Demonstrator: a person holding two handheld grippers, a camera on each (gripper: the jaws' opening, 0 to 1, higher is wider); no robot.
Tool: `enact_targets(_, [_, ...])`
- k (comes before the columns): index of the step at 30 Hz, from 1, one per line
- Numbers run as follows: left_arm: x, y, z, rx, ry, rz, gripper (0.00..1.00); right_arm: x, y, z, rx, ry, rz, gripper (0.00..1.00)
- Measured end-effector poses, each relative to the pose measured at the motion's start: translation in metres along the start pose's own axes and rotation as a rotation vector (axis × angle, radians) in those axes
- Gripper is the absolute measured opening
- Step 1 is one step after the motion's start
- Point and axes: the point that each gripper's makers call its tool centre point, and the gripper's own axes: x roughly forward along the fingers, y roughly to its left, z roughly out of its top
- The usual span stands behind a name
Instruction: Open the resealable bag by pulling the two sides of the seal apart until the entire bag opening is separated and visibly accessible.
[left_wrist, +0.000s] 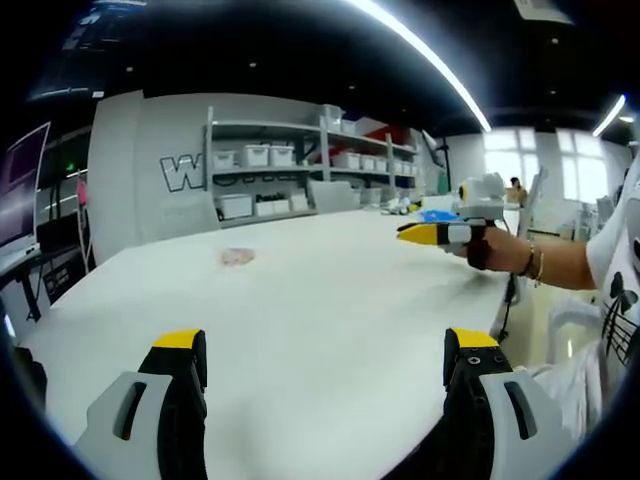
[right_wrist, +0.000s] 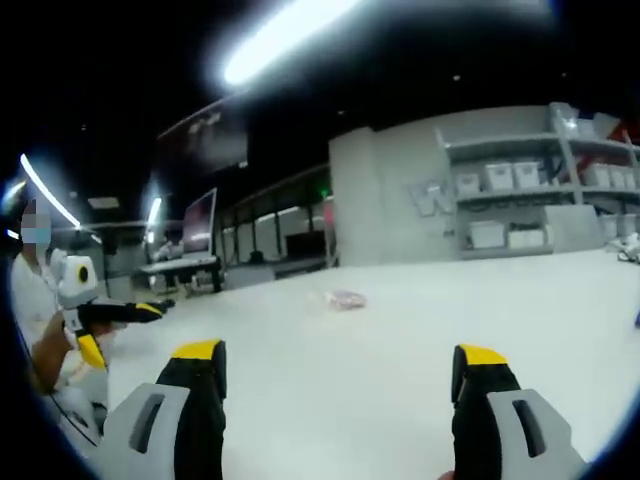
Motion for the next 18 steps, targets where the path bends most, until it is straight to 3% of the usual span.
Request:
enact_targets(11, [0.001, 0.003, -0.003, -0.015, 0.0, 0.003, 0.97, -0.03, -0.005, 0.007, 0.0, -0.062, -0.05, 0.94])
enact_targets(18, [0.002, 0.004, -0.006, -0.021, 0.009, 0.003, 0.97, -0.042, -0.011, 0.007, -0.034, -0.068, -0.083, 0.94])
